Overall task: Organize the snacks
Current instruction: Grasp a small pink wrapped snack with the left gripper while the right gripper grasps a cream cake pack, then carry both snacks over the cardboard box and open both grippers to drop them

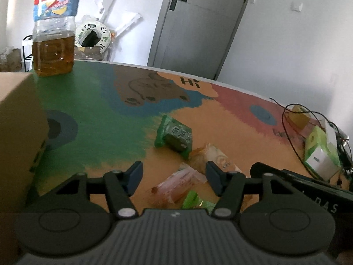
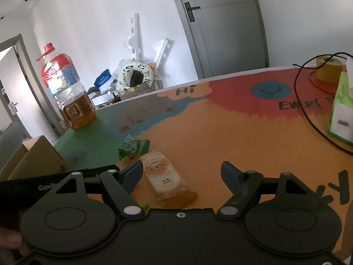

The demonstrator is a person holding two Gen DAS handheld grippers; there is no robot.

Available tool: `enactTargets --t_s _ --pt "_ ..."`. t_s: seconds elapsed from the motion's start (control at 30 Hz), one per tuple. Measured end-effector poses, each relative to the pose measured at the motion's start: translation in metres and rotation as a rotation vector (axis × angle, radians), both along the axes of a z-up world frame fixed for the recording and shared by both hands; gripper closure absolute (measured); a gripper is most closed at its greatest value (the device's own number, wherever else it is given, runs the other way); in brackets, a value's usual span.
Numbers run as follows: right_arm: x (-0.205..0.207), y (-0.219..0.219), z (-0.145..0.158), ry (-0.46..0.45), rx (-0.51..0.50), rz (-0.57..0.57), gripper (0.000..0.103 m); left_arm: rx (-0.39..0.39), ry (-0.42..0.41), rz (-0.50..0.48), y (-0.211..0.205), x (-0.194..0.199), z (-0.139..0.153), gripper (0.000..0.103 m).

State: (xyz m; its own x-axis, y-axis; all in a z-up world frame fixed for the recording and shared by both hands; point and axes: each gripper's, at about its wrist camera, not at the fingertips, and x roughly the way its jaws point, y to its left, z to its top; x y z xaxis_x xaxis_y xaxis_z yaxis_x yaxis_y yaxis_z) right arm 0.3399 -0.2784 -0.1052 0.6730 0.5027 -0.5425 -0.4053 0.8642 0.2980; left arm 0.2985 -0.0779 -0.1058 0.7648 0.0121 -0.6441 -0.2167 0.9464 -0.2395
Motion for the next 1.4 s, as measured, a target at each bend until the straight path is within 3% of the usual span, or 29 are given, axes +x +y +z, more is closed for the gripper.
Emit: enactTargets --t_s 0.07,0.2,0.27,0.57,0.73,0.87,1.0,1.03,1.17,1.4 --pt "0.002 0.0 -0.002 0.003 -0.003 -0.003 0.026 0.005 0.009 0.001 -0.001 0.003 -0.004 0.047" --pt "0.005 0.001 -0.006 0.006 -0.013 -0.003 0.025 -0.016 0.038 -0.014 0.001 0.005 -0.013 0.076" --pt "0.006 0.003 -0.007 0.002 -0.017 0.003 0.025 -0.011 0.043 -0.015 0.002 0.004 -0.017 0.082" --pt "0.014 0.017 -0.005 -0.017 -0.036 0.015 0.023 -0.046 0.044 0.033 0.019 -0.008 -0.015 0.085" --pt "0.015 0.031 -0.005 -0.071 -0.087 0.027 0.015 -0.059 0.042 0.067 0.03 -0.018 -0.014 0.085" --pt "0.02 0.041 -0.013 -0.042 -0.132 0.034 0.016 -0.069 0.04 0.083 0.035 -0.025 -0.013 0.085" --pt "0.015 0.051 -0.023 -0.012 -0.186 0.074 0.05 -0.083 0.035 0.096 0.038 -0.033 -0.013 0.086" --pt "0.011 0.051 -0.022 -0.03 -0.203 0.07 0.065 -0.085 0.033 0.096 0.039 -0.034 -0.013 0.086" --pt "0.006 0.041 -0.018 -0.001 -0.144 0.045 0.066 -0.095 0.021 0.102 0.04 -0.043 -0.01 0.086" --pt "-0.017 0.031 -0.003 -0.039 -0.09 0.032 0.066 -0.103 -0.025 0.088 0.036 -0.061 0.006 0.086"
